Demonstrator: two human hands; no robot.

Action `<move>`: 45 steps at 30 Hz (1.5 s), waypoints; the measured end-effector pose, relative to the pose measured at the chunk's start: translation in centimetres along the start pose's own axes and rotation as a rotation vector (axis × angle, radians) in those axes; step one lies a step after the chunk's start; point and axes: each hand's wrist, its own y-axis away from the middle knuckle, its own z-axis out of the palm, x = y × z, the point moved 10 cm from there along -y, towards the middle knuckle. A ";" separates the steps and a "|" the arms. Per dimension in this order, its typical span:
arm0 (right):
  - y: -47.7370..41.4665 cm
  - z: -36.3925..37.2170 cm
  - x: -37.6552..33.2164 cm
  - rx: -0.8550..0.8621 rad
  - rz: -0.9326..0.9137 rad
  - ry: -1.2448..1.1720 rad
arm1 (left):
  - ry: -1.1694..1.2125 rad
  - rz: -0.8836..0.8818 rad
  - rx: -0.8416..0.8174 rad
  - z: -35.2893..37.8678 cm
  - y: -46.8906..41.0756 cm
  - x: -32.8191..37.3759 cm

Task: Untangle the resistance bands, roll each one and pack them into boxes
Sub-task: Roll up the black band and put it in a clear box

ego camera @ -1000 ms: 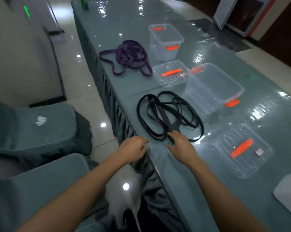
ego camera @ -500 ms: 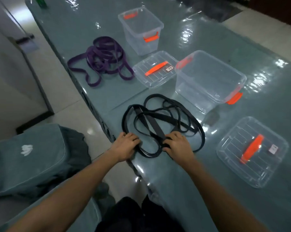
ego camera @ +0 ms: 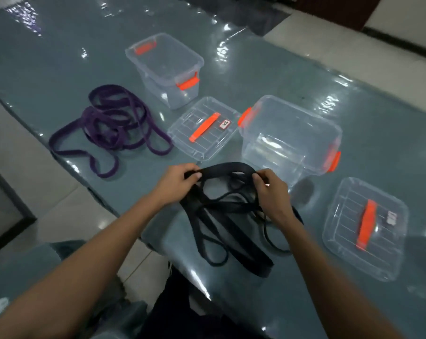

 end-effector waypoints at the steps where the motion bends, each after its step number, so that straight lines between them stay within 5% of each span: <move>1: -0.5 -0.2 -0.8 0.020 0.020 0.002 | 0.042 0.013 -0.012 -0.6 -1.4 0.3; 15: -3.9 -7.3 -18.8 0.363 -0.199 -0.135 | 0.555 0.209 -0.174 -6.1 -11.7 9.3; 23: -4.6 -10.5 -20.9 0.501 -0.195 -0.125 | 0.679 0.331 -0.397 -2.6 -10.8 16.0; 29: -4.4 -11.7 -19.6 0.439 -0.149 -0.162 | 0.838 0.305 -0.458 -1.3 -10.2 18.0; 37: -2.9 -13.6 -16.8 0.486 -0.183 0.041 | 0.720 0.247 -0.392 0.3 -10.8 18.7; 45: -1.0 -13.6 -15.2 0.512 -0.385 0.461 | 0.462 0.208 -0.531 2.9 -9.3 18.7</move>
